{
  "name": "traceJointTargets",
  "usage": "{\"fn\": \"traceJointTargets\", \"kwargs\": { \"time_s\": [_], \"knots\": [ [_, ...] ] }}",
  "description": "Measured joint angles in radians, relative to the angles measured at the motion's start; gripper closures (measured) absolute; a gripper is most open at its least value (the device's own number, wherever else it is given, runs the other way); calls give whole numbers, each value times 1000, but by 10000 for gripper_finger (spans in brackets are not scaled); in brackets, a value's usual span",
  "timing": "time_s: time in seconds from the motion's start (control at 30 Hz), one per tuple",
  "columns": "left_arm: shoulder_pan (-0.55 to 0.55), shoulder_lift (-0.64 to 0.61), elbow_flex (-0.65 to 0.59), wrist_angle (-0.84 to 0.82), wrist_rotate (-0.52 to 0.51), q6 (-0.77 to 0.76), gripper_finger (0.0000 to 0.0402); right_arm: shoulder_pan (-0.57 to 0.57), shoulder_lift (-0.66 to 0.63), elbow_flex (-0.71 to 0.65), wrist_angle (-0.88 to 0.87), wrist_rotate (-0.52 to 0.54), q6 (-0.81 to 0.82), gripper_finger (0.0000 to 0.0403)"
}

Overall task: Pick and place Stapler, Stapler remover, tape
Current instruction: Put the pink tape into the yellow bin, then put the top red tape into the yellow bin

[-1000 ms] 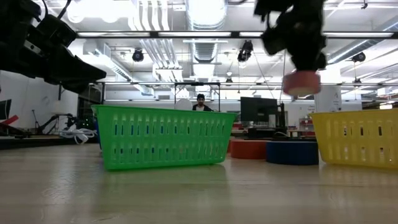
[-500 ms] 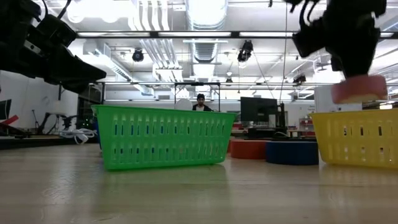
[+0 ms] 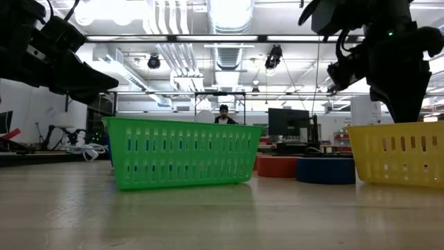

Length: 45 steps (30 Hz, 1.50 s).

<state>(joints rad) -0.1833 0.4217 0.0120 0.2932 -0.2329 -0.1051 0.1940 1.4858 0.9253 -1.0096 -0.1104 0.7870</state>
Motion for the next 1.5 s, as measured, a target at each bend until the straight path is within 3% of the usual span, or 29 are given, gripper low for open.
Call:
{"fn": "traceJointTargets", "kwargs": {
  "time_s": [0.33, 0.73, 0.9, 1.07, 1.3, 1.5],
  "knots": [
    [0, 0, 0, -2, 0, 0, 367, 0, 35, -16, -2, 9, -43, 334],
    [0, 0, 0, -5, 0, 0, 367, -9, 28, -25, -43, 86, -43, 261],
    [0, 0, 0, -4, 0, 0, 367, -9, 1, 29, -68, 64, -46, 228],
    [0, 0, 0, -5, 0, 0, 367, -19, -45, 83, -90, 113, -63, 205],
    [0, 0, 0, -7, 0, 0, 367, -102, -50, 186, -34, 111, -129, 201],
    [0, 0, 0, -12, 0, 0, 367, -226, 1, 237, 101, 37, -168, 204]
  ]
}}
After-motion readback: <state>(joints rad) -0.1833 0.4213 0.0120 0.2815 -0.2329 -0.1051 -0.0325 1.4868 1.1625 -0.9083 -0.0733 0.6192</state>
